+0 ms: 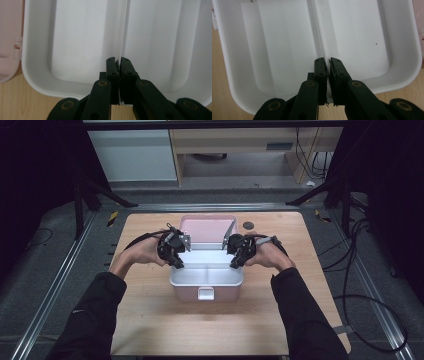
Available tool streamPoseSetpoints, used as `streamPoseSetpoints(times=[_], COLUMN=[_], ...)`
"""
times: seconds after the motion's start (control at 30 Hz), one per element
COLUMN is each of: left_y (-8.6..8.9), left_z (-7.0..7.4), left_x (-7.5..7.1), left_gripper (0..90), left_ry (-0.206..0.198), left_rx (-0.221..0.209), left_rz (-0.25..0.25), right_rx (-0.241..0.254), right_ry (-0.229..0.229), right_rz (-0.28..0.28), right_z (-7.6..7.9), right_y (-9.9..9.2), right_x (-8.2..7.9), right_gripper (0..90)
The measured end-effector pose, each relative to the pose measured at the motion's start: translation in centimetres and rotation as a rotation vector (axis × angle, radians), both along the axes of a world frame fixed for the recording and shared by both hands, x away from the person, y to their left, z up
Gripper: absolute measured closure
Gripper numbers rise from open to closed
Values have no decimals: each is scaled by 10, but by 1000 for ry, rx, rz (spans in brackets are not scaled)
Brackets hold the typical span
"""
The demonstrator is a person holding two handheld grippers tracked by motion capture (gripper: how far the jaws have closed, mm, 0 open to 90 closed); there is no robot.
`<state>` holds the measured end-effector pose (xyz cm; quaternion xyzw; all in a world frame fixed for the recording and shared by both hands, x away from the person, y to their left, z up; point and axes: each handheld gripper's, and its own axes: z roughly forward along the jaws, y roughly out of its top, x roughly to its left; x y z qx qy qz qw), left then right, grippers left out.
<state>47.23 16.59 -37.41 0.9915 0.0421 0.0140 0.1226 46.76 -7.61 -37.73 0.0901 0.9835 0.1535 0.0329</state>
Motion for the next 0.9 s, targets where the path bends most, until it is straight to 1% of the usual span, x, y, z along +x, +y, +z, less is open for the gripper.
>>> streamPoseSetpoints(times=[0.13,0.17,0.23,0.3,0.33,0.4,0.43,0.47,0.5,0.53,0.57,0.6,0.63,0.67,0.7,0.73,0.77,0.8,0.83,0.87,0.9], left_y=[0,1,1,2,3,4,5,5,6,6,6,7,7,6,6,6,6,6,6,6,6], left_z=[1,2,2,4,6,7,10,10,13,13,17,24,24,30,30,36,36,41,43,45,45], left_x=[0,0,1,1,0,0,0,0,-2,-2,-3,-5,-5,-8,-8,-14,-14,-20,-25,-27,-27], left_gripper=[868,869,869,869,869,868,868,868,868,868,867,867,867,867,867,867,868,868,869,870,872], left_ry=[2,3,4,-1,-12,-18,-22,-22,-28,-28,-37,-47,-47,-53,-53,-58,-58,-64,-68,-70,-70], left_rx=[0,-8,-10,-17,-26,-29,-42,-42,-48,-48,-51,-58,-58,-60,-60,-58,-58,-62,-66,-64,-64], left_rz=[1,3,3,2,2,4,2,2,1,1,1,1,1,-3,-3,-7,-7,-13,-16,-19,-19], right_rx=[13,24,27,33,37,38,39,39,38,40,42,41,41,45,43,42,42,41,42,50,50], right_ry=[12,22,24,17,5,1,-11,-11,-18,-18,-29,-32,-32,-45,-48,-49,-49,-52,-49,-50,-50], right_rz=[-4,-11,-12,-6,-1,-1,3,3,8,9,11,9,9,13,14,18,18,24,24,23,23], right_z=[1,2,2,4,6,8,12,12,18,21,25,28,28,35,38,41,41,47,49,52,52], right_y=[-2,-3,-3,-3,-4,-4,-4,-4,-4,-4,-5,-5,-5,-6,-6,-6,-6,-6,-7,-8,-8], right_x=[1,2,1,0,-1,-1,-2,-2,-4,-4,-6,-7,-7,-10,-12,-15,-15,-21,-24,-27,-27], right_gripper=[847,850,852,855,857,858,859,859,861,862,862,863,863,863,864,865,865,867,866,866,866])
